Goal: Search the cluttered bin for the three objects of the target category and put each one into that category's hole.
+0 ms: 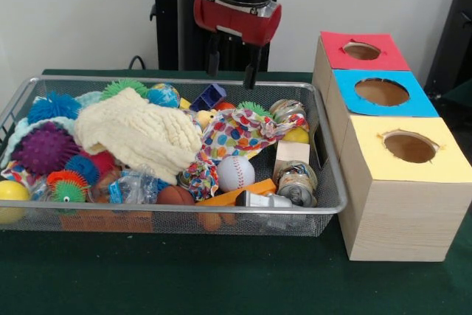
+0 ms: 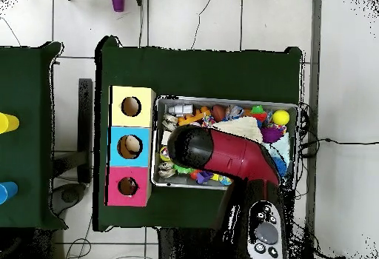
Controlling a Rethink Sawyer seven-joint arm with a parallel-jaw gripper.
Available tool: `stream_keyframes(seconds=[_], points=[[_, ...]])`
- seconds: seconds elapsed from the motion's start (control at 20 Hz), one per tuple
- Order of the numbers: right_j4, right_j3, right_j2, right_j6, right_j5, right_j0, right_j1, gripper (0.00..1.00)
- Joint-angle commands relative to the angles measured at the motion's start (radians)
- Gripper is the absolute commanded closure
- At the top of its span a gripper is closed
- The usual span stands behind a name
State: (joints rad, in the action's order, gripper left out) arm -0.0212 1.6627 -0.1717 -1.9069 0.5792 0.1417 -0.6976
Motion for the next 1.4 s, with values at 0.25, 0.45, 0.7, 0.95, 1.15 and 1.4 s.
stream_keyframes(seconds=[0.25,0.45,0.7,0.95,1.15,1.4], points=[[0.089,0.098,0.092,-0.029,-0.172,0.060,0.099,0.00],[0.094,0.110,0.090,-0.048,-0.193,0.055,0.106,0.00],[0.097,0.117,0.083,-0.065,-0.210,0.039,0.116,0.00],[0.094,0.157,0.096,-0.072,-0.238,0.044,0.120,0.00],[0.084,0.195,0.102,-0.083,-0.243,0.042,0.100,0.00],[0.099,0.217,0.094,-0.099,-0.321,0.036,0.131,0.00]])
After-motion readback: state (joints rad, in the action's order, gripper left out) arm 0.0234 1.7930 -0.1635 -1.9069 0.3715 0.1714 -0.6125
